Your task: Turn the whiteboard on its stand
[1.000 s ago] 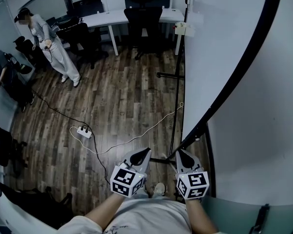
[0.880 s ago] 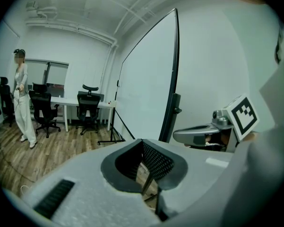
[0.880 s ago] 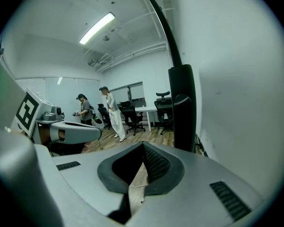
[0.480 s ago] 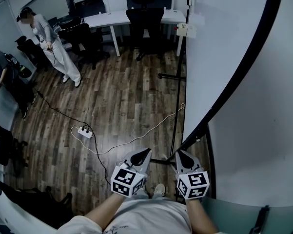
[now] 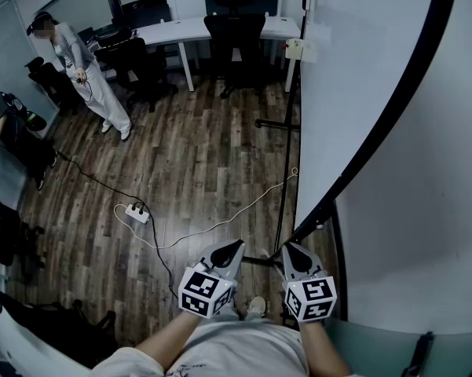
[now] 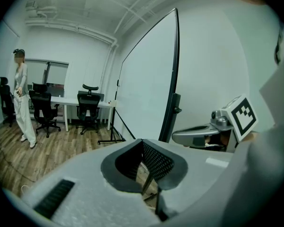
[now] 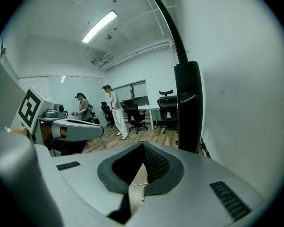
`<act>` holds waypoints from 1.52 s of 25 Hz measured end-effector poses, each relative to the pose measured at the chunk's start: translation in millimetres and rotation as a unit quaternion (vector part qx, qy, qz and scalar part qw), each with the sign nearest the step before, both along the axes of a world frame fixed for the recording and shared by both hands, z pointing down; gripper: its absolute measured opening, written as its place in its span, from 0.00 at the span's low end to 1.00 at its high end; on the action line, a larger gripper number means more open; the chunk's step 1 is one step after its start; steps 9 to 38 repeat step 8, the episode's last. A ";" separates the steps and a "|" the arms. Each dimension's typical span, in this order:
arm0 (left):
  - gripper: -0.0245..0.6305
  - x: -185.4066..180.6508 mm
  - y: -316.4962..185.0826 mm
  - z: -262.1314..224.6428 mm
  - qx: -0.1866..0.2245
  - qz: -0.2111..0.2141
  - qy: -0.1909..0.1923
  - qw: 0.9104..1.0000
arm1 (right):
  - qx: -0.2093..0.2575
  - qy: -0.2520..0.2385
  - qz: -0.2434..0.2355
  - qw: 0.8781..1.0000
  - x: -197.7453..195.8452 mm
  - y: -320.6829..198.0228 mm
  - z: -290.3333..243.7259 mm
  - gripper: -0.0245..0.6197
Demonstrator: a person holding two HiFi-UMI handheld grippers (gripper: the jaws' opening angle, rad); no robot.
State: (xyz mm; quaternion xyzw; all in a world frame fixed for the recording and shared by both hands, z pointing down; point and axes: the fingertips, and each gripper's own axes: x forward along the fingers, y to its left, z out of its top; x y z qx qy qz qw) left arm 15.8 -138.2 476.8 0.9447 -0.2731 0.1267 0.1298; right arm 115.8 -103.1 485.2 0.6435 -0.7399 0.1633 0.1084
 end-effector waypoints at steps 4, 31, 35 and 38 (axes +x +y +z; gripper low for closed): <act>0.05 -2.1 -0.5 1.5 -0.001 0.000 -0.001 1.000 | 0.001 0.000 0.001 1.000 -1.6 0.1 -0.4 0.05; 0.05 -6.4 0.1 5.1 -0.004 -0.003 -0.003 1.000 | 0.001 -0.001 0.001 1.000 -4.3 1.2 0.7 0.05; 0.05 -6.4 0.1 5.1 -0.004 -0.003 -0.003 1.000 | 0.001 -0.001 0.001 1.000 -4.3 1.2 0.7 0.05; 0.05 -6.4 0.1 5.1 -0.004 -0.003 -0.003 1.000 | 0.001 -0.001 0.001 1.000 -4.3 1.2 0.7 0.05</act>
